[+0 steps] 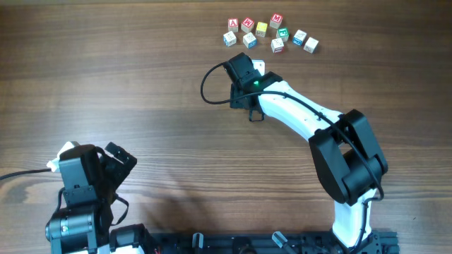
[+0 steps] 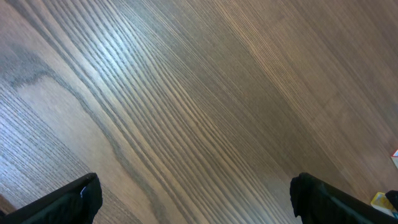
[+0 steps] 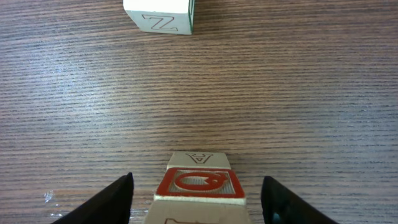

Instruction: Form a tower

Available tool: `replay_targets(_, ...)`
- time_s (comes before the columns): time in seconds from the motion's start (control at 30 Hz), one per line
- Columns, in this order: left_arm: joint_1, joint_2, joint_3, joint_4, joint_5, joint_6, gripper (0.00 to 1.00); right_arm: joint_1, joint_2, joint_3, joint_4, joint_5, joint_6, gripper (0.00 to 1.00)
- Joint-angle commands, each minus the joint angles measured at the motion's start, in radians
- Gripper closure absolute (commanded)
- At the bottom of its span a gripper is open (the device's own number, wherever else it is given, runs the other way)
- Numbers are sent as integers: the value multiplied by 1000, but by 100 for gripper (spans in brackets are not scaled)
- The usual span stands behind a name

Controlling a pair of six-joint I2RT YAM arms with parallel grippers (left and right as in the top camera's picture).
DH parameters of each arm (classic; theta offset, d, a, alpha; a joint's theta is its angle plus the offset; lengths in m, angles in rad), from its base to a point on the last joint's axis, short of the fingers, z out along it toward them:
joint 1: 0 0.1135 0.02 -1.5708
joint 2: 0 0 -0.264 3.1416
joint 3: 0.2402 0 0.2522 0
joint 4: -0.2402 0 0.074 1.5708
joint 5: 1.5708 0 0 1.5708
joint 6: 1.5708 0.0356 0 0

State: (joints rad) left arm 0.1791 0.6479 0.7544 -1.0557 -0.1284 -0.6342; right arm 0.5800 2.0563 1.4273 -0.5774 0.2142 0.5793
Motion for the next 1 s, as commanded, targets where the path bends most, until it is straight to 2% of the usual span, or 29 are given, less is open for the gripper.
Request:
replay_targets(0.0, 7, -5, -5, 0, 8, 8, 0, 1, 20, -13, 8, 3, 0, 41)
replay_targets(0.3, 7, -5, -5, 0, 8, 8, 0, 1, 33, -13, 9, 3, 0, 43)
replay_targets(0.37, 7, -5, -5, 0, 8, 8, 0, 1, 35, -13, 8, -10, 0, 50)
replay_targets(0.8, 7, -5, -5, 0, 8, 8, 0, 1, 48, -13, 15, -12, 0, 67)
replay_targets(0.97, 7, -5, -5, 0, 8, 9, 0, 1, 48, -13, 16, -12, 1, 68)
